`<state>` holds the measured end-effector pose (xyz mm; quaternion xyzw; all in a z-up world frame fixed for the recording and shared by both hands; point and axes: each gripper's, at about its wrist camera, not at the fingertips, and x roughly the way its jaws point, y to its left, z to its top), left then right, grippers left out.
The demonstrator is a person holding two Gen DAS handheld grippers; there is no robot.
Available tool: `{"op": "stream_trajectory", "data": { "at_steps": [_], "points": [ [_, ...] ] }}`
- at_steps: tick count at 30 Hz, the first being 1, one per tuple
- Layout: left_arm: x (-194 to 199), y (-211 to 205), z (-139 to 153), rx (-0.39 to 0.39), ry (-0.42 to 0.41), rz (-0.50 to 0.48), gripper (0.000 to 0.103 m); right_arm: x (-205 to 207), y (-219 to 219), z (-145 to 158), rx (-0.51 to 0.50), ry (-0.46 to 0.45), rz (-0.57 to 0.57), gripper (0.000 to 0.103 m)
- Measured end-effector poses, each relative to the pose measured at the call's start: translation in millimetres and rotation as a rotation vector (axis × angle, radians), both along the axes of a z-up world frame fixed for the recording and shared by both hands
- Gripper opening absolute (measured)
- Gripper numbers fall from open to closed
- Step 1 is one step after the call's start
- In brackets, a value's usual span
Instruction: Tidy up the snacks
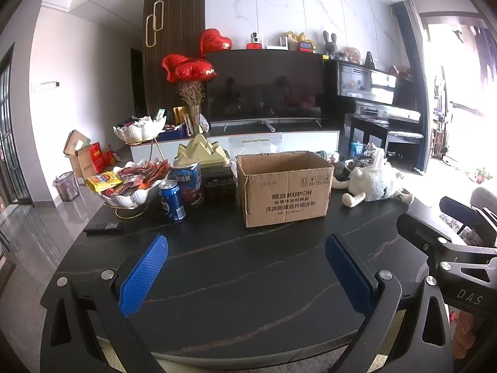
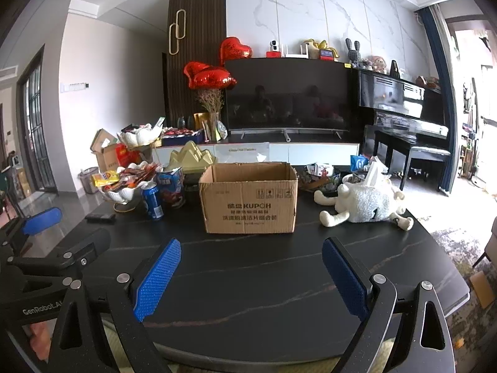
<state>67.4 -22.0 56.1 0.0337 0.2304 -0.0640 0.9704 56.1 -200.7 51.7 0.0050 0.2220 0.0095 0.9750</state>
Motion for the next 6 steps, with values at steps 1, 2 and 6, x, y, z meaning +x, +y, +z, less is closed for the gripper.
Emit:
{"op": "stream_trajectory", "data": {
  "at_steps": [1, 2, 6],
  "points": [
    [-0.2, -0.1, 0.1, -0.002, 0.001, -0.001, 0.103, 0.4, 0.1, -0.1, -0.003, 0.0, 0.0, 0.093],
    [0.2, -0.2, -0.4, 0.0, 0.003, -0.003, 0.103, 0.3, -0.1, -0.2, -0.002, 0.0, 0.0, 0.093],
    [-0.8, -3.6, -4.6, -0.004, 0.017, -0.002, 0.103, 0.3, -0.2, -0.4, 0.0, 0.002, 0.002, 0.093]
  ]
}}
